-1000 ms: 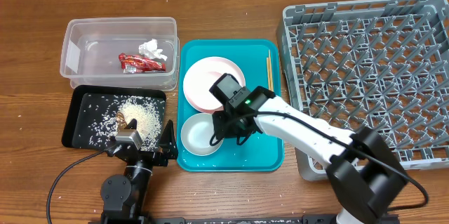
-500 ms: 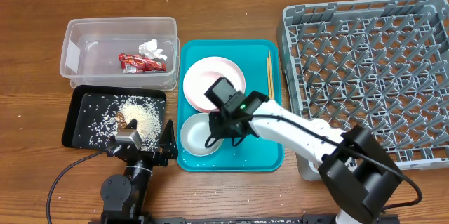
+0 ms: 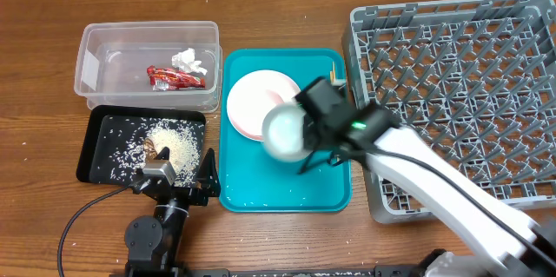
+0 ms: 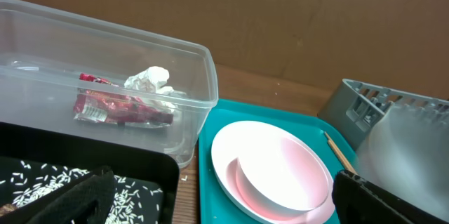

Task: Sort waste into correct bins and load items into the dishwasher
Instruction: 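Carry the grey bowl with the right gripper into the dish rack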

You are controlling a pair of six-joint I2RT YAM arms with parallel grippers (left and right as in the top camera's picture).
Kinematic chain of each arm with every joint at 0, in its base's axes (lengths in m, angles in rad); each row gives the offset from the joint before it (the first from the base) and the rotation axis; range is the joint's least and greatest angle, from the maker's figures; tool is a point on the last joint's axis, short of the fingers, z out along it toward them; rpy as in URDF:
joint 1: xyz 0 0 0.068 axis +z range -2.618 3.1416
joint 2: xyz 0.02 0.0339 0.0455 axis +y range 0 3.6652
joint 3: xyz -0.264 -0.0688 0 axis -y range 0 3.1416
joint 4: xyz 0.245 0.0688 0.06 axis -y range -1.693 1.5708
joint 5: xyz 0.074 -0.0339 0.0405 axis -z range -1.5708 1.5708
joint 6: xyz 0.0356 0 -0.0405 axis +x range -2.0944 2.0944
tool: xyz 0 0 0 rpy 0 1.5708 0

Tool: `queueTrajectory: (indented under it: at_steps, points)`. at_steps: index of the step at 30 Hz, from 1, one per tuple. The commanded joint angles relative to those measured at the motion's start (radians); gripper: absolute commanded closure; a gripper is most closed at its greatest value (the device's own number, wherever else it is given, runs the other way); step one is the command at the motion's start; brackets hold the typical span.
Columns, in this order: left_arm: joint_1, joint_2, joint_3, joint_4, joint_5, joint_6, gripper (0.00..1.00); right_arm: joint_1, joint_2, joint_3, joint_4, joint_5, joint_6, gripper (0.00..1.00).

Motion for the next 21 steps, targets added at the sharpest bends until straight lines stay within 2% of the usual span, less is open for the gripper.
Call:
queueTrajectory:
  at_steps: [1,5,8,15,21]
  points:
    - [0.007,-0.011,-0.008,0.006,0.011,-0.006,0.0,-0.058,-0.153,0.036,-0.004,0.456,-0.008,0.96]
    - [0.007,-0.011,-0.008,0.006,0.011,-0.006,0.0,-0.159,-0.192,0.034,-0.028,0.78,-0.008,0.96]
    - [0.007,-0.011,-0.008,0.006,0.011,-0.006,0.0,-0.274,-0.152,0.005,-0.022,0.905,-0.008,0.96]
    - [0.007,-0.011,-0.008,0.006,0.011,-0.006,0.0,-0.443,0.056,-0.005,0.016,0.904,0.002,0.96]
    - [0.007,-0.011,-0.008,0.006,0.011,-0.006,0.0,-0.483,0.225,-0.005,0.016,0.934,-0.005,0.96]
